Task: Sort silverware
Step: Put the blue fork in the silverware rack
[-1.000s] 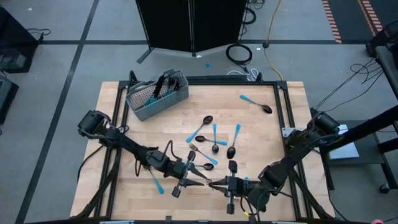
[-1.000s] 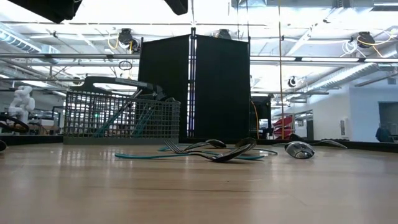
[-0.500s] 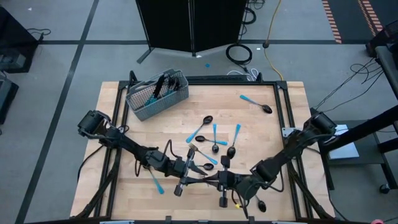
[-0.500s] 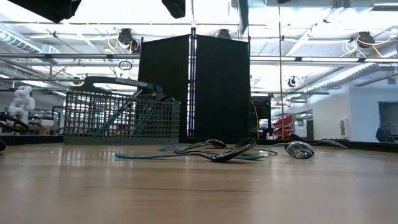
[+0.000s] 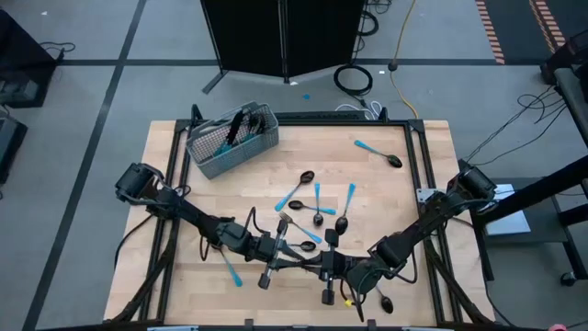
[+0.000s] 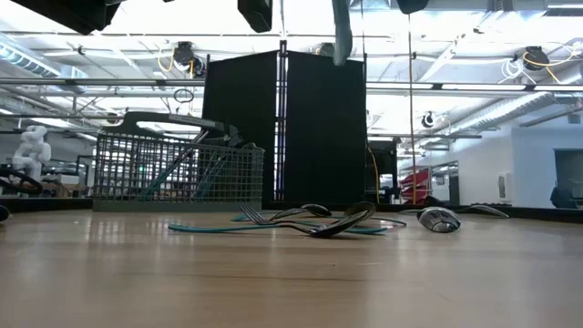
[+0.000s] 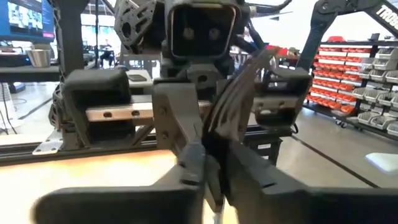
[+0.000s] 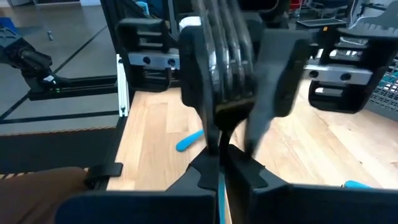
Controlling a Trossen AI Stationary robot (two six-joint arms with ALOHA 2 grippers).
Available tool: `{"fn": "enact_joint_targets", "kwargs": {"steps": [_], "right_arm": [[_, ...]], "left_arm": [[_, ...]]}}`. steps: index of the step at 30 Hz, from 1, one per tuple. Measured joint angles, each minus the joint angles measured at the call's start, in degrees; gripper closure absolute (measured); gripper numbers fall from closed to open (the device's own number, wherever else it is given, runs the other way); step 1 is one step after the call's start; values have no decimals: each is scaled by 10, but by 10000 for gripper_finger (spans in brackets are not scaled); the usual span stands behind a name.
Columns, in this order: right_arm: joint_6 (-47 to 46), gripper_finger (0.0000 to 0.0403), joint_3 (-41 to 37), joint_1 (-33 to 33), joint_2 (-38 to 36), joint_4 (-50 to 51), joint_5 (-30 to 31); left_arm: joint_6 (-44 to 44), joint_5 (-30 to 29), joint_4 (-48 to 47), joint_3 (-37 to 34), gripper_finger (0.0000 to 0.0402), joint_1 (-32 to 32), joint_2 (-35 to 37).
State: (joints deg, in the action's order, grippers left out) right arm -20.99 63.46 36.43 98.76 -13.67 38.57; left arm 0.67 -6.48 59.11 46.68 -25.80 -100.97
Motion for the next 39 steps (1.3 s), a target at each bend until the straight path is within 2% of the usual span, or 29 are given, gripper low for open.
{"fn": "enact_joint_targets", "kwargs": {"steps": [3,12,18,23,26,29,32,37,39], "right_arm": [[-5,401,0,0,0,-1,2],[25,354,0,0,0,-11,9],[54,329,0,12,-24,33,75],[13,324,0,31,-43,112,167],[-17,324,0,41,-48,148,197],[-32,324,0,46,-47,166,197],[-46,324,0,46,-48,169,198],[-48,324,0,46,-48,170,198],[-47,324,0,46,-48,173,197]], "left_arm": [[-7,0,1,0,392,-1,0],[-12,0,6,0,400,-1,0],[-17,-12,-27,0,401,0,28],[-54,-80,-136,0,401,-3,99],[-99,-138,-216,0,401,8,168],[-120,-187,-311,0,401,49,244],[-117,-194,-403,0,401,122,312],[-96,-193,-522,0,401,300,383],[-66,-161,-556,0,402,377,392]]}}
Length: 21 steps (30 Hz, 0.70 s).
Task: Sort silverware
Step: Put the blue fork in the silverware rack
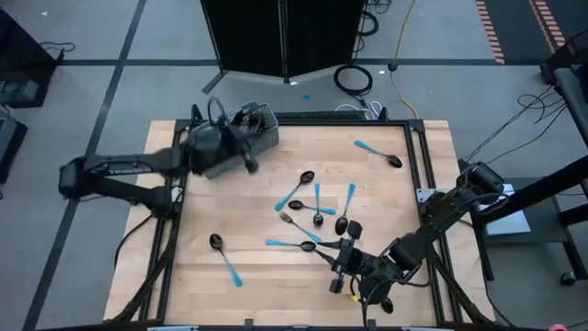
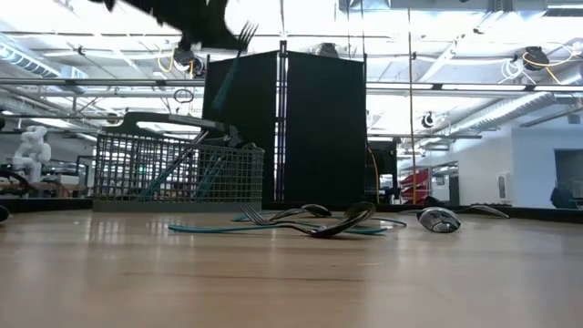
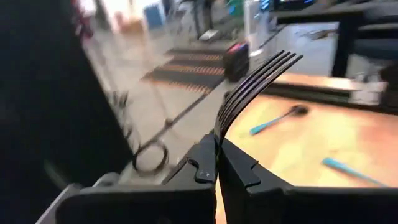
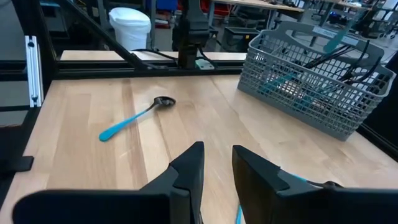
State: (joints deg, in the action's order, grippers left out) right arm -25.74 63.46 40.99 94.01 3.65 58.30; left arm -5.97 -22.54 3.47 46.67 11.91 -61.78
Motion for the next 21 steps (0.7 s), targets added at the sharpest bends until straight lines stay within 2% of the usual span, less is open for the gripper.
{"fn": "enact_joint_targets", "kwargs": {"steps": [3,8,13,21], "right_arm": [[0,324,0,0,0,3,0],[-6,324,0,0,0,19,0],[-6,324,0,0,0,21,-1],[-19,324,0,0,0,45,-1]], "left_arm": [[19,87,-5,-9,402,101,-1],[27,148,31,-27,402,210,-28],[65,179,83,-50,402,251,-56],[182,159,106,-55,400,272,-102]]}}
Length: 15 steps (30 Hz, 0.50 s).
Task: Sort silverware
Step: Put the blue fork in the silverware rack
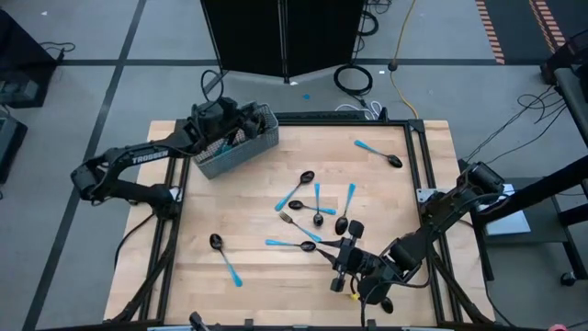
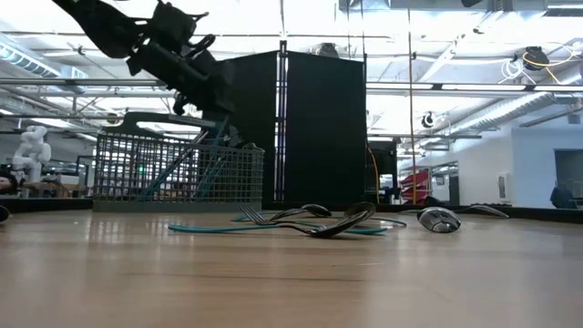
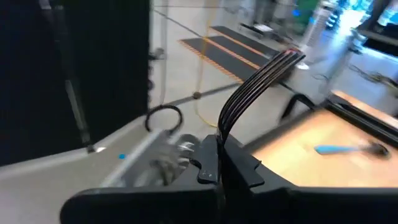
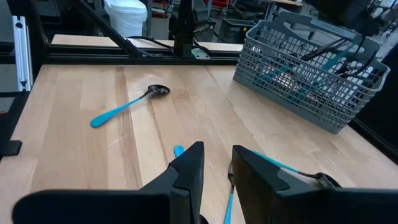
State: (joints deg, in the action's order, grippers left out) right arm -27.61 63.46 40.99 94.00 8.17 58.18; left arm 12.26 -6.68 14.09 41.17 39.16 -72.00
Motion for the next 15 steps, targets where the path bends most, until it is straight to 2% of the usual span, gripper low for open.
{"fn": "enact_joint_targets", "kwargs": {"steps": [11,15], "right_arm": [[-7,324,0,0,0,7,0],[-8,324,0,0,0,7,0]], "left_arm": [[-14,-3,-23,0,324,-2,8],[-1,7,-63,7,307,-3,31]]}}
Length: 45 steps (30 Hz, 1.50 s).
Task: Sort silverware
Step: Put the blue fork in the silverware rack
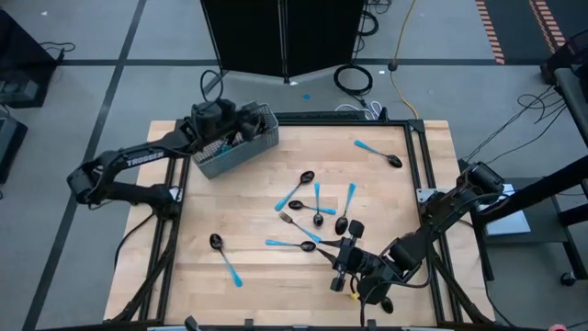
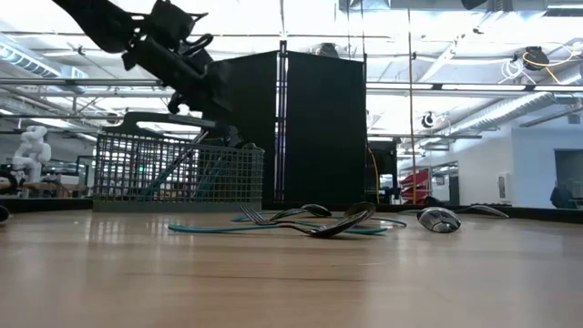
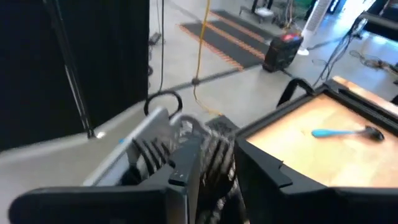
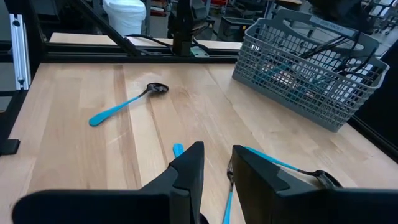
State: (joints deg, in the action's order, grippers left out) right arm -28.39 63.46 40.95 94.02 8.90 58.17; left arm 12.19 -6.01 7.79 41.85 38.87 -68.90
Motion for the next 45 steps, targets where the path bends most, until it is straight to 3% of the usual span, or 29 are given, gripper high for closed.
{"fn": "enact_joint_targets", "kwargs": {"steps": [7,15,22,24,29,33,39,45], "right_arm": [[-1,324,0,-1,0,0,0],[-10,324,0,-1,0,4,0],[-26,324,0,-7,0,11,-4],[-57,327,0,-25,0,26,-46],[-103,342,0,-110,14,63,-172],[-99,345,0,-184,42,56,-254],[-56,328,0,-236,115,-14,-297],[-39,293,0,-246,178,-47,-296]], "left_arm": [[-20,17,-47,14,304,0,61],[-19,126,-64,15,304,-22,172],[-21,164,-175,4,304,-144,263],[-17,163,-173,-26,304,-198,275],[41,119,-37,-134,304,-340,265],[51,76,67,-178,304,-443,222],[18,-28,84,-179,304,-553,148],[9,-53,94,-179,304,-586,120]]}}
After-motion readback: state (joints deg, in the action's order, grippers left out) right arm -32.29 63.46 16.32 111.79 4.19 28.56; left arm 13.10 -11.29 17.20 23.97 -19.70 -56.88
